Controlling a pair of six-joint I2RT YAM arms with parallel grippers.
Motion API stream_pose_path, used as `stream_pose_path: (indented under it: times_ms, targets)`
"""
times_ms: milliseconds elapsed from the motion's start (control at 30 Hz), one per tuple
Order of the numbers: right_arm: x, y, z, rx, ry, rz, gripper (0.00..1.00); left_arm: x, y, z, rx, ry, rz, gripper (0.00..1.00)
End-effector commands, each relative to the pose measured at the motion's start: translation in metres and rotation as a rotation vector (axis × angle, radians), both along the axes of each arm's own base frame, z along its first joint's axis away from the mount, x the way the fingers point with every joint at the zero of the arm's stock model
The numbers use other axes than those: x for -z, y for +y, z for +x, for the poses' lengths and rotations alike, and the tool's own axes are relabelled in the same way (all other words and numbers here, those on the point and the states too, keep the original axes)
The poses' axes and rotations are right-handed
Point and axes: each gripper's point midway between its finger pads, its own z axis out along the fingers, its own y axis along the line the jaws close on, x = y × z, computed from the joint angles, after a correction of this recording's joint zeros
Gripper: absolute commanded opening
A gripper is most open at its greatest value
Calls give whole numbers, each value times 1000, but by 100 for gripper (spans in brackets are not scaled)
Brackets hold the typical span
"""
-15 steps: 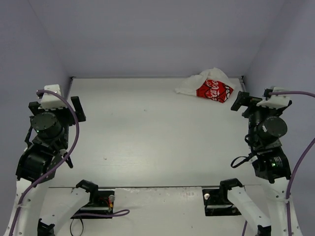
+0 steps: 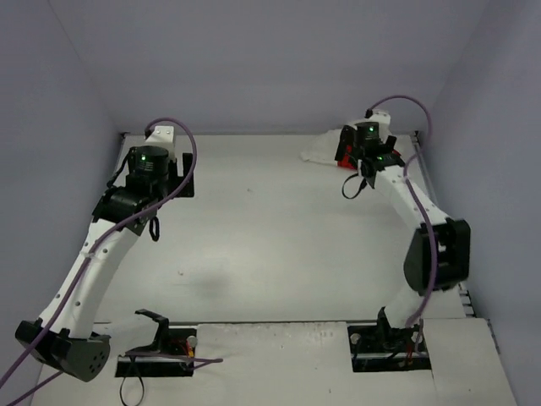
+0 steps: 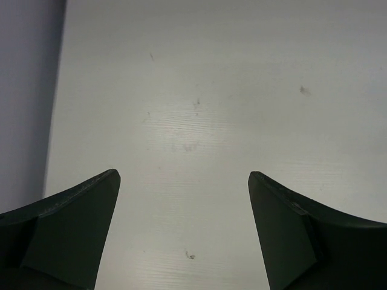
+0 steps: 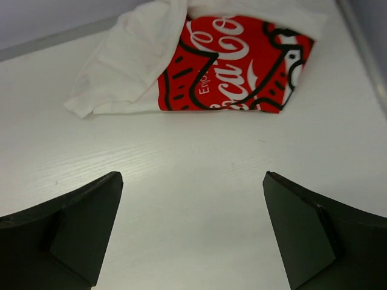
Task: Fold and stack the t-shirts
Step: Grab crumpled tshirt from the corner of the board with the right arm
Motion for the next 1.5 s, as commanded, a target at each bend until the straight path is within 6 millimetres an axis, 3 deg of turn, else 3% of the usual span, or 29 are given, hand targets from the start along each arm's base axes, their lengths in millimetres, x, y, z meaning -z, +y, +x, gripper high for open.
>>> stream_pose_path:
  times_ms: [0, 67, 133, 167, 200, 233, 267, 367, 500, 667, 767, 833, 867, 900, 933, 1067, 1133, 1267, 1433, 1467]
  targets:
    - [2, 28, 57, 52, -58, 100, 95, -15, -14, -1, 27, -37, -96, 84]
    - [2, 37, 79, 65, -74, 114, 63, -9, -15, -3, 34, -20, -100, 84]
    - [34, 47, 104, 84, -40, 107, 50, -2, -16, -7, 41, 2, -101, 84]
    - [26, 52, 116, 90, -69, 123, 57, 0, -16, -8, 41, 8, -101, 84]
    - [44, 55, 125, 96, -48, 115, 63, 2, -16, -9, 39, 15, -99, 84]
    - [48, 59, 131, 100, -54, 114, 67, 4, -15, -11, 41, 25, -97, 84]
    - [40, 62, 141, 106, -82, 116, 73, 7, -15, -13, 43, 34, -96, 84]
    - [68, 70, 159, 125, -66, 105, 89, 14, -14, -17, 38, 54, -92, 84]
    - [99, 82, 182, 113, -56, 124, 92, 21, -13, -22, 40, 73, -95, 84]
    - [130, 93, 196, 64, -28, 81, 88, 24, -13, -27, 37, 86, -104, 84]
    - [142, 95, 198, 33, -8, 57, 74, 23, -13, -30, 36, 84, -110, 84]
    - [149, 95, 195, 10, 15, 30, 56, 22, -12, -31, 35, 78, -111, 84]
    - [152, 96, 189, -10, 35, 19, 36, 20, -11, -31, 32, 73, -110, 84]
    - [142, 100, 187, -41, 27, 8, 16, 19, -11, -31, 30, 68, -110, 84]
    - [140, 102, 182, -79, 41, -23, 3, 16, -10, -31, 30, 62, -111, 84]
    - [79, 130, 155, -244, 4, -129, 0, 6, -10, -30, 39, 36, -110, 84]
    - [19, 153, 132, -337, -69, -192, 0, -3, -10, -30, 41, 16, -110, 84]
    - [-77, 181, 94, -459, -221, -229, 0, -21, -8, -29, 46, -25, -104, 84]
    - [-263, 173, 56, -495, -587, -199, 0, -50, -5, -27, 49, -88, -99, 84]
    - [-287, 177, 47, -525, -641, -184, 0, -54, -5, -27, 47, -97, -99, 84]
